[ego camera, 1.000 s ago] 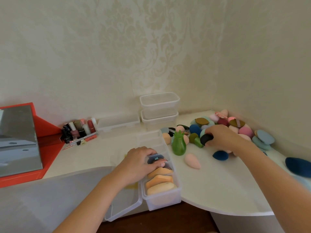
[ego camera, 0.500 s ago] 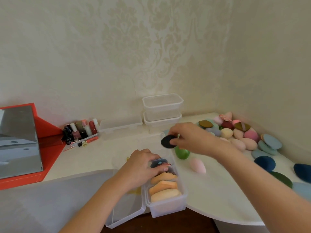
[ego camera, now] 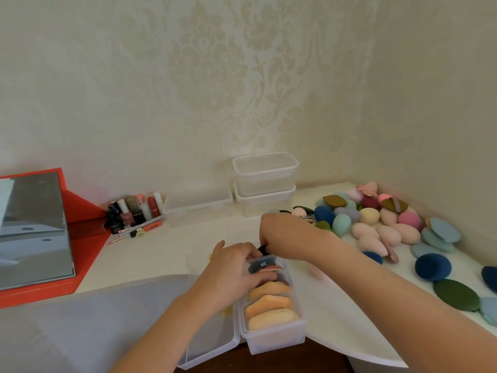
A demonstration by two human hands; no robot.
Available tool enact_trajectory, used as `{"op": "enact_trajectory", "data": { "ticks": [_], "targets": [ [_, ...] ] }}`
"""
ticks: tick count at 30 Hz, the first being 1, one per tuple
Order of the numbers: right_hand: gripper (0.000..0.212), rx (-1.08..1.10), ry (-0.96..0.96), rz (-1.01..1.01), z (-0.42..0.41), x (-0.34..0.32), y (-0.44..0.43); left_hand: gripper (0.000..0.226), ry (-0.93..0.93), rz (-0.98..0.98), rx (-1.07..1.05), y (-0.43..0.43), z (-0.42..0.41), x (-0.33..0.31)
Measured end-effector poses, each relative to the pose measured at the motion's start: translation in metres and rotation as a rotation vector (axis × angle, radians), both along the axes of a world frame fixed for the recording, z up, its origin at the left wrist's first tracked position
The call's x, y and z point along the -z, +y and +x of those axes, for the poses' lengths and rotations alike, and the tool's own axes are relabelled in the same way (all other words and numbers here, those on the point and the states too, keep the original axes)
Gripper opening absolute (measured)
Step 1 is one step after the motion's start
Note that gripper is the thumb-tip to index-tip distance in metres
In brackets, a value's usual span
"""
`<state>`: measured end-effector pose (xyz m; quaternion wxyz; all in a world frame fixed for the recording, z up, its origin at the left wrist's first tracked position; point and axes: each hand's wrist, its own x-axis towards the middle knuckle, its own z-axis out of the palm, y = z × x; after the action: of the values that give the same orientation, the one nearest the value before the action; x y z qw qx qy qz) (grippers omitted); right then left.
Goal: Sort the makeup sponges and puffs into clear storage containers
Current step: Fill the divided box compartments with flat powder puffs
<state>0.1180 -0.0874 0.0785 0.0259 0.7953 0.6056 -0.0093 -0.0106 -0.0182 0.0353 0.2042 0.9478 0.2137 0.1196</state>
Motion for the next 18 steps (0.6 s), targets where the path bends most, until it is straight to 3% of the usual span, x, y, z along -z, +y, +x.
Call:
{"op": "enact_trajectory", "data": {
  "ticks": [3,9,14,18],
  "targets": [
    [0.024,-0.035,0.039,-0.092,0.000,0.000,0.002,0.052,-0.012,0.003,0.012,0.001,-0.001,0.003],
    [0.026,-0.007,0.068,-0.087,0.004,-0.003,0.003,0.049,-0.013,-0.014,0.022,0.005,0.000,0.005],
    [0.033,-0.034,0.049,-0.268,0.004,-0.011,-0.002,0.049,0.020,-0.008,0.034,0.003,0.001,0.003],
    [0.036,-0.030,0.052,-0.251,-0.002,-0.009,-0.003,0.052,0.058,-0.045,0.038,0.000,0.002,-0.002]
  ]
}}
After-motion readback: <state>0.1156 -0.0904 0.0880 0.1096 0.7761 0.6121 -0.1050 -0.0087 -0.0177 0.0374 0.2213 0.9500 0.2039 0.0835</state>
